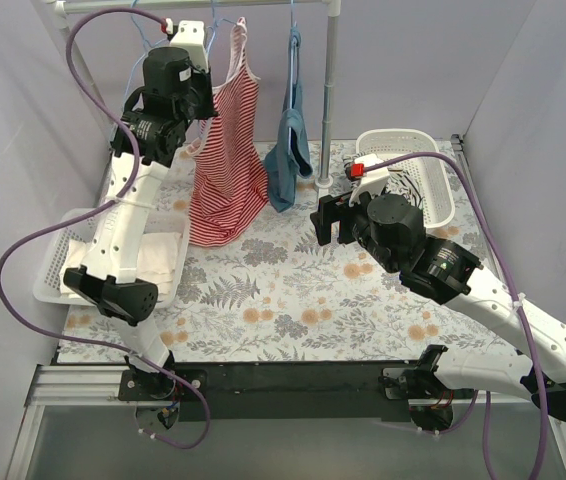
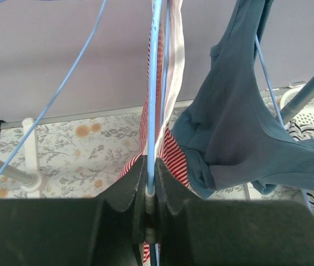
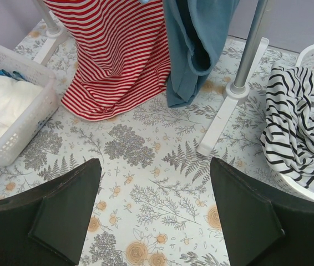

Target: Place the tank top on the hanger

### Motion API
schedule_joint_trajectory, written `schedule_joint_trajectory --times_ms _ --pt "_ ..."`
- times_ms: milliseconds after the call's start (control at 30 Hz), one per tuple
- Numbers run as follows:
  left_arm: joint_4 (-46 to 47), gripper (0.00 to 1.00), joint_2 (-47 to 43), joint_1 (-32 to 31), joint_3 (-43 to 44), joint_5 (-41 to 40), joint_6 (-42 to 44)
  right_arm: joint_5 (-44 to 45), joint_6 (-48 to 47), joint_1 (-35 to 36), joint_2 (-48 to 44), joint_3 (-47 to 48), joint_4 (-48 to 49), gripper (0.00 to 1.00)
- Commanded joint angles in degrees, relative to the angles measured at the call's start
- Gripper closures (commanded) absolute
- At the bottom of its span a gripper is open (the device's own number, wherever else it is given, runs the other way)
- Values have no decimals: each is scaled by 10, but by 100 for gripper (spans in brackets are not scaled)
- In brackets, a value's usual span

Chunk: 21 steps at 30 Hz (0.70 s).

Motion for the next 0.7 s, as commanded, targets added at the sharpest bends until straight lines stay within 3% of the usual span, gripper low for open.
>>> schedule_joint_trajectory --times_ms 0,433,500,600,667 --pt "52 100 -1 9 26 45 -13 -1 8 -1 -10 18 5 13" --pt "85 100 -6 12 -54 90 -57 3 24 -1 -32 5 -12 13" --pt "101 92 -27 12 -91 89 -58 3 25 -1 -37 2 -12 13" --pt "110 90 -44 15 -117 86 -56 5 28 -1 -42 -1 -15 13" --pt "107 84 -46 15 -119 86 -55 2 32 -1 -44 -2 -16 13"
